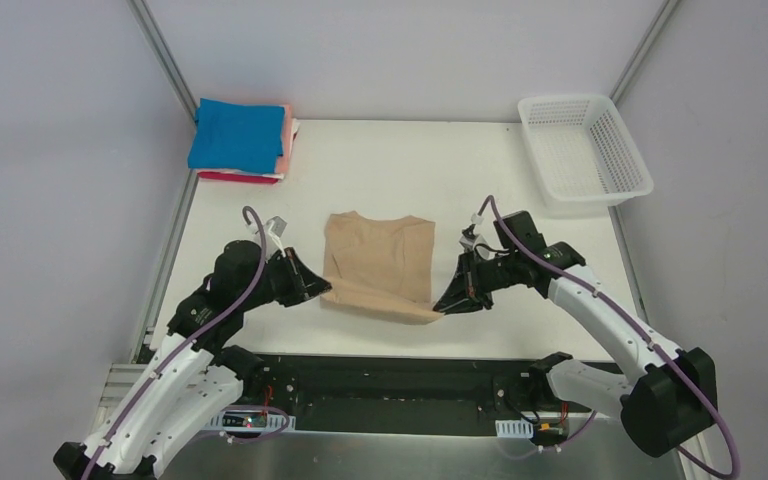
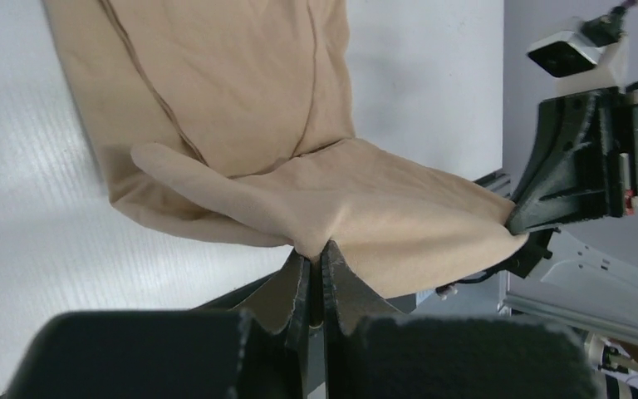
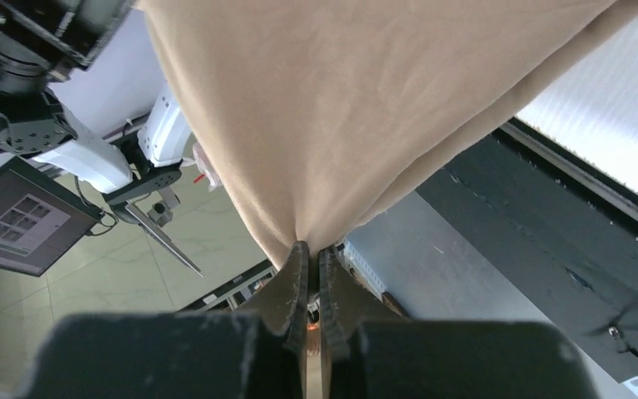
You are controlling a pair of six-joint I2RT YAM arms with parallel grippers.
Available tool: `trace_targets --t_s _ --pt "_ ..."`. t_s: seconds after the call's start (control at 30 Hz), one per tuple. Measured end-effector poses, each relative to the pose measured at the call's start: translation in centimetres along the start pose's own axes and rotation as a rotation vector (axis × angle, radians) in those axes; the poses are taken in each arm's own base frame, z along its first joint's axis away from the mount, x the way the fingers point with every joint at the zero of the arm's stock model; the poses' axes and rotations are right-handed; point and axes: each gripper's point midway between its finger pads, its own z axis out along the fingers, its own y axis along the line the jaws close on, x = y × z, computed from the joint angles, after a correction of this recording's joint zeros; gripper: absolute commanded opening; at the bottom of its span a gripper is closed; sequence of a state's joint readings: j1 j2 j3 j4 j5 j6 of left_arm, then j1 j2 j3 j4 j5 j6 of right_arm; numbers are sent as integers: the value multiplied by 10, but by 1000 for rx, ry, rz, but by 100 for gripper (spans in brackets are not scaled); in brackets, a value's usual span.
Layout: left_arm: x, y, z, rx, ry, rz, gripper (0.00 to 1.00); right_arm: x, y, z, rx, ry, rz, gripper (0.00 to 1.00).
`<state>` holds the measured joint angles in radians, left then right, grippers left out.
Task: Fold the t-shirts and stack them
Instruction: Fold the long partially folded tshirt into a neat square
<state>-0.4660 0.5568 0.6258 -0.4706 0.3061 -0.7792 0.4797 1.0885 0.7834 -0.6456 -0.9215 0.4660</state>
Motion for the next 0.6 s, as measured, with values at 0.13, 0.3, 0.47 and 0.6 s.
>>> trace_targets --t_s 0.13,0.3,0.47,0.6 --pt "-5 13 11 -86 -2 -37 0 -22 12 -6 -21 -64 -23 0" --pt "-21 32 29 -230 -31 -69 0 -62 20 -6 -35 -152 -25 0" --pt "-50 34 39 -306 -104 -63 0 -99 23 -6 -29 -214 -3 0" --pt "-71 33 48 -353 -153 -57 0 -124 23 -9 -23 -252 20 0"
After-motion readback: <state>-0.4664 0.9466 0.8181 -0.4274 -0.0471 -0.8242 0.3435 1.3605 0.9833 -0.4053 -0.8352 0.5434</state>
